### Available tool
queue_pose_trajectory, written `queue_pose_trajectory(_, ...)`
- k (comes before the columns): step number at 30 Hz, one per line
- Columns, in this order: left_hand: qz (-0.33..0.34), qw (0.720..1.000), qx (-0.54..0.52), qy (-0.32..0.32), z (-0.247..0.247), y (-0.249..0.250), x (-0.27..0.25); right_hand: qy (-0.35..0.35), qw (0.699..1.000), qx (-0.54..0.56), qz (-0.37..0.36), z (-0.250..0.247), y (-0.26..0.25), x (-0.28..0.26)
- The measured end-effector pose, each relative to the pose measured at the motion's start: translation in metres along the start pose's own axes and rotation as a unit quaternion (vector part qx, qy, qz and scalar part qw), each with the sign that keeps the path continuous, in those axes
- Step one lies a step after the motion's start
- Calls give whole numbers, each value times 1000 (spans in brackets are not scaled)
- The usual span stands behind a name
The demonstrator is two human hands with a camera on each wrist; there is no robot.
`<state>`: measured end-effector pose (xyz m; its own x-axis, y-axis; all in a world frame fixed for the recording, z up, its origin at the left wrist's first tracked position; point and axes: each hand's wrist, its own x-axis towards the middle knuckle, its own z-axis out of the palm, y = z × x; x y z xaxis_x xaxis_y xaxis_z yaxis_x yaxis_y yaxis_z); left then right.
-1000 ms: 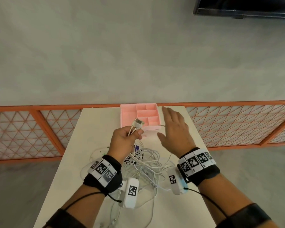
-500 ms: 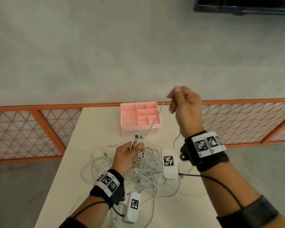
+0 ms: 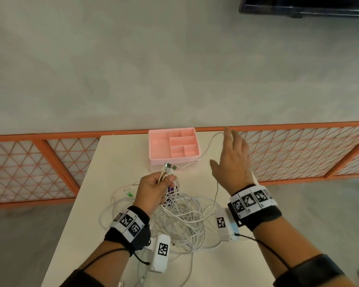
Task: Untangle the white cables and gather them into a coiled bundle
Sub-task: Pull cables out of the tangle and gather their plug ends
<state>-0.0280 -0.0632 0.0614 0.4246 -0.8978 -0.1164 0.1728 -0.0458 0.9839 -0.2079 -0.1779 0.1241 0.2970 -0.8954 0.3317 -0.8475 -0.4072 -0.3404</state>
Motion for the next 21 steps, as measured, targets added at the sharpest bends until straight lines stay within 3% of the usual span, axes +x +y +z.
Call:
queue_pose_trajectory(7,-5,997,72,2,2,-4,-1,35,989,-108,-94,20,-9,-17)
queue_pose_trajectory(9,-16,998,62,-5,3,-4,-3,-22,982,-134,-133,25,-8,-19)
queue_pose_trajectory(12,-19,999,29,-22,6,-2,-4,-203,956,-110,-181,40,-5,-25)
queue_pose_trajectory(14,-18,999,23,-22,8,-1,-5,-241,957,-53,-156,49,1,-30)
queue_pose_trajectory(18,-20,1000,-7,13,4,-7,-4,-175,975,105,-83,51,27,-24)
queue_pose_trajectory(21,-40,996,-48,64,-4,-15,-2,-135,962,221,85,38,70,-12)
